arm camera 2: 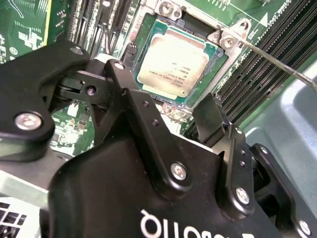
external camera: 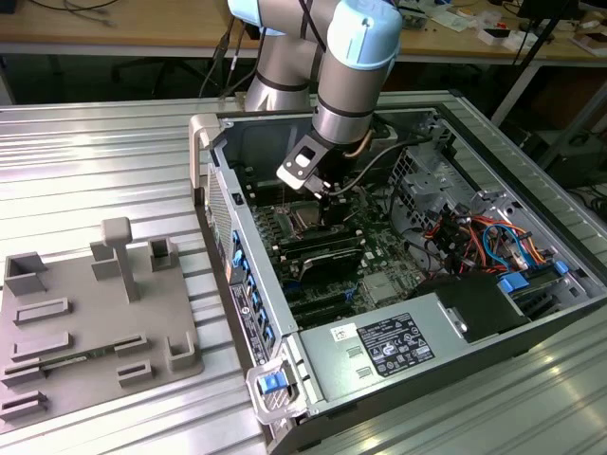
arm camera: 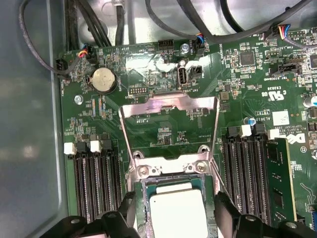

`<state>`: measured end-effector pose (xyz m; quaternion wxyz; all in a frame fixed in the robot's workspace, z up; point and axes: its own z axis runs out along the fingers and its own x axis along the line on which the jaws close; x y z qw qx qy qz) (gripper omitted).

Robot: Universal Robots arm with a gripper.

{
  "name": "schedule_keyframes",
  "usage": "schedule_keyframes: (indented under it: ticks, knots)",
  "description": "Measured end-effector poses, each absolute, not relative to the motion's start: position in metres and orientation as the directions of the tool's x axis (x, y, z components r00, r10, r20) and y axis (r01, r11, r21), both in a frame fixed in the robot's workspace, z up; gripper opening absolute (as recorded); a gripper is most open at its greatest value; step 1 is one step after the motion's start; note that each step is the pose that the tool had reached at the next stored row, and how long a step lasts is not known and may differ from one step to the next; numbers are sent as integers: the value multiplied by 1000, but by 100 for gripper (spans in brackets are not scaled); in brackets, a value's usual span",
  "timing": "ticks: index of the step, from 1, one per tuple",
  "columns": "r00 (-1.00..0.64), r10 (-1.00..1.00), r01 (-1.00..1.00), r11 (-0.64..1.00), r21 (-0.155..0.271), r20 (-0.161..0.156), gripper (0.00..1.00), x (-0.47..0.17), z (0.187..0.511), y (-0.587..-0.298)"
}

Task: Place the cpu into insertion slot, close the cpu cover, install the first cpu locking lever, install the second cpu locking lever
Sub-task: 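Place the cpu into insertion slot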

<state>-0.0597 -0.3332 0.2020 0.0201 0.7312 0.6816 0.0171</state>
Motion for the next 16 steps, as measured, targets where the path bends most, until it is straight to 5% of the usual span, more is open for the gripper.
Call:
schedule_keyframes:
  ticks: [16]
  knots:
    - [28,1000,998,-29,52,9,74,-61,200,-335]
